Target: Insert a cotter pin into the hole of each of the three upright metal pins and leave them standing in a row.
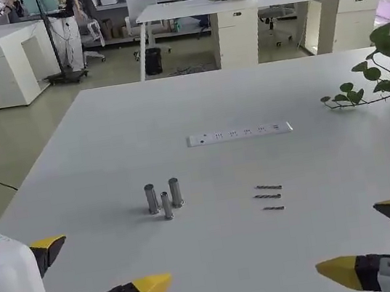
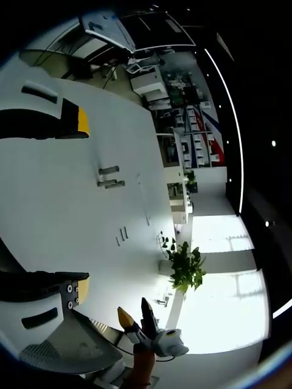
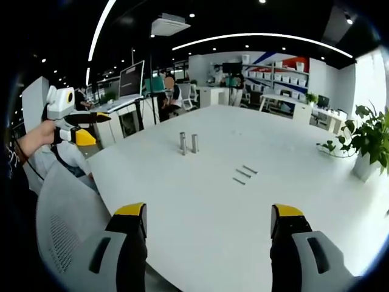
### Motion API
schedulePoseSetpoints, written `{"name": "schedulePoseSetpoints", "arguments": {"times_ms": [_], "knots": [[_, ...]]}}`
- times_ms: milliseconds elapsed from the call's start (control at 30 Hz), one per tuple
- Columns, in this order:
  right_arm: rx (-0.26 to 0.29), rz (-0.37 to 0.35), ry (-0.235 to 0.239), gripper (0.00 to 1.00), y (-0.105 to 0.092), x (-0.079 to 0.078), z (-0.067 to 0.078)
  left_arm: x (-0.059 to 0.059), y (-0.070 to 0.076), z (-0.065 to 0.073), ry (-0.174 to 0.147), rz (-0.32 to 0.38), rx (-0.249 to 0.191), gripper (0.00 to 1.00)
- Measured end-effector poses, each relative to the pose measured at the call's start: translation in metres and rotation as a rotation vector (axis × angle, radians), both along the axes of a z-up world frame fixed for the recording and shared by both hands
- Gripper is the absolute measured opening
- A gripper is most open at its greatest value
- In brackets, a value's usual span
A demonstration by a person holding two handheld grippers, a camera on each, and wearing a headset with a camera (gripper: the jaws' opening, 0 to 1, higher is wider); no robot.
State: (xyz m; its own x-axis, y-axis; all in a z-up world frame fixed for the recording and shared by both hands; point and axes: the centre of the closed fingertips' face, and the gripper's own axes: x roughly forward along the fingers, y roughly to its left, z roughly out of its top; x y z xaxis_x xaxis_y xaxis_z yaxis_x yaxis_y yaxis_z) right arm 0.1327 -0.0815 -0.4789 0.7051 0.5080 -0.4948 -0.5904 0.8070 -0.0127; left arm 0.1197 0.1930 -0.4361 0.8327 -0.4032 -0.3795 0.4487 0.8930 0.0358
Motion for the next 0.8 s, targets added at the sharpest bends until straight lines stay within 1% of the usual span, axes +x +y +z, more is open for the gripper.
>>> {"name": "schedulePoseSetpoints", "arguments": {"times_ms": [267,667,800], "knots": [[0.009,-0.003,0.001,0.8,0.0017,-0.0011,0.0,0.0013,0.0019,-0.0012,0.004,0.003,0.001,0.89],[0.029,-0.005,-0.02,0.77,0.0054,0.0011,0.0051,0.0022,0.0083,0.0017,-0.016,0.023,-0.002,0.84],[0.037,-0.007,-0.025,0.75,0.0055,0.0019,0.0066,0.0023,0.0095,0.0009,-0.014,0.023,0.0,0.83]]}}
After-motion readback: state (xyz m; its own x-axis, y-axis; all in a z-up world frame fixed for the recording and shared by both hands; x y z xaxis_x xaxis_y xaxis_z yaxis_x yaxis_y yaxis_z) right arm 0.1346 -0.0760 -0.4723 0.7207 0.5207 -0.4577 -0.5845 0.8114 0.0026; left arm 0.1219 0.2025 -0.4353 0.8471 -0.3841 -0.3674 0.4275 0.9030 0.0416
